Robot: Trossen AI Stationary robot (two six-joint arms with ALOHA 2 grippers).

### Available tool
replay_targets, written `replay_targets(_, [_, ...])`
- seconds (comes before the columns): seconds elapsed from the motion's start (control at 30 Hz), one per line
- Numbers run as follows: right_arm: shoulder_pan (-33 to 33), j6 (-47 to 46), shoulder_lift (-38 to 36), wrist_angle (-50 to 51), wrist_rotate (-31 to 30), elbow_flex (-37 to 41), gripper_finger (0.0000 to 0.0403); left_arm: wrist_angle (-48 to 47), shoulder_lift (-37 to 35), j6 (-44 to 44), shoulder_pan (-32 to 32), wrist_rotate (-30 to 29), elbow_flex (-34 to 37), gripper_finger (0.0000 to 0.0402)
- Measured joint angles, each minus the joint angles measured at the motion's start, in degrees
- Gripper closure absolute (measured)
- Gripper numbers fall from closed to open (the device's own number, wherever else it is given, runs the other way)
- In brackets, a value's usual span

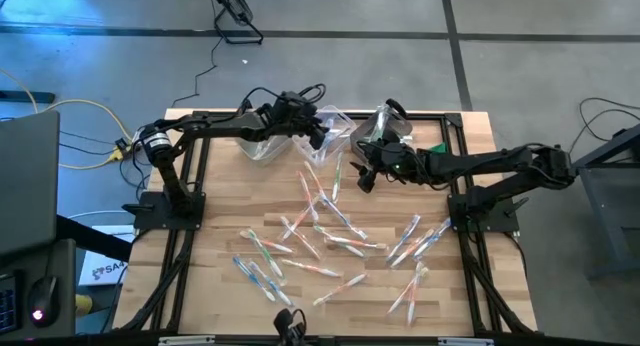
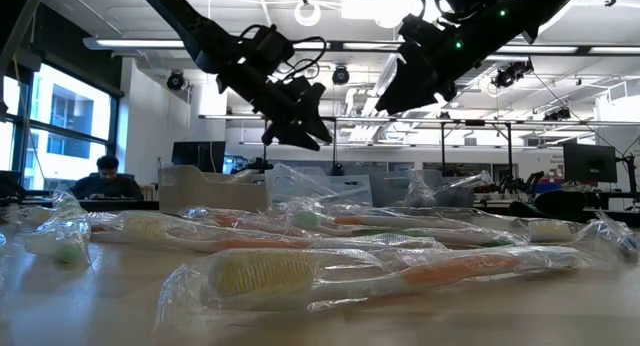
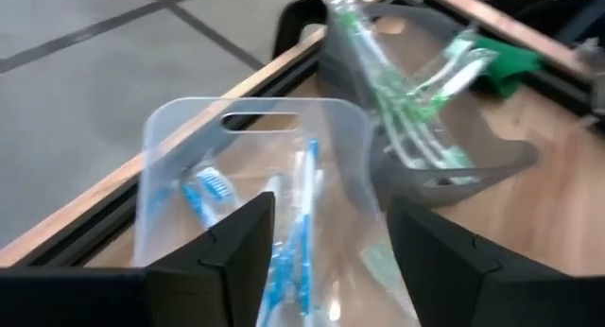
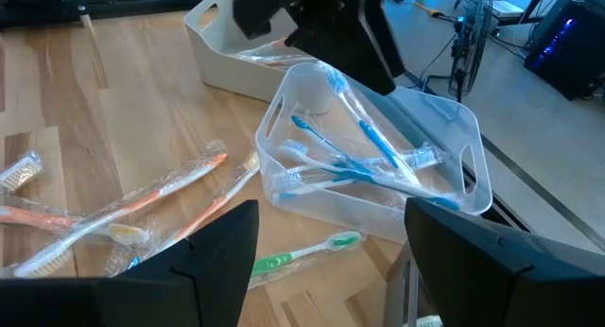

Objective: Pick & Place Toothbrushes
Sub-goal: Adjust the transparent bin

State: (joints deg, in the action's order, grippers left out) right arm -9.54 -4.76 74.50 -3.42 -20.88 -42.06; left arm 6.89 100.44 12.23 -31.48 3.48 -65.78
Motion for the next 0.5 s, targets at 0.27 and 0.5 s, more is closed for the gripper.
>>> replay_targets(0.27, [0.0,0.0,0.0,0.0,0.0,0.0,0.0144,-1.9,0.0,-1.1,0.1,-10.8,0.0,0.0313])
replay_targets(0.5, [0.0,0.0,0.0,0.0,0.0,0.0,0.0144,-11.8,0.0,-4.5,0.4,-15.9,-2.1,0.0392])
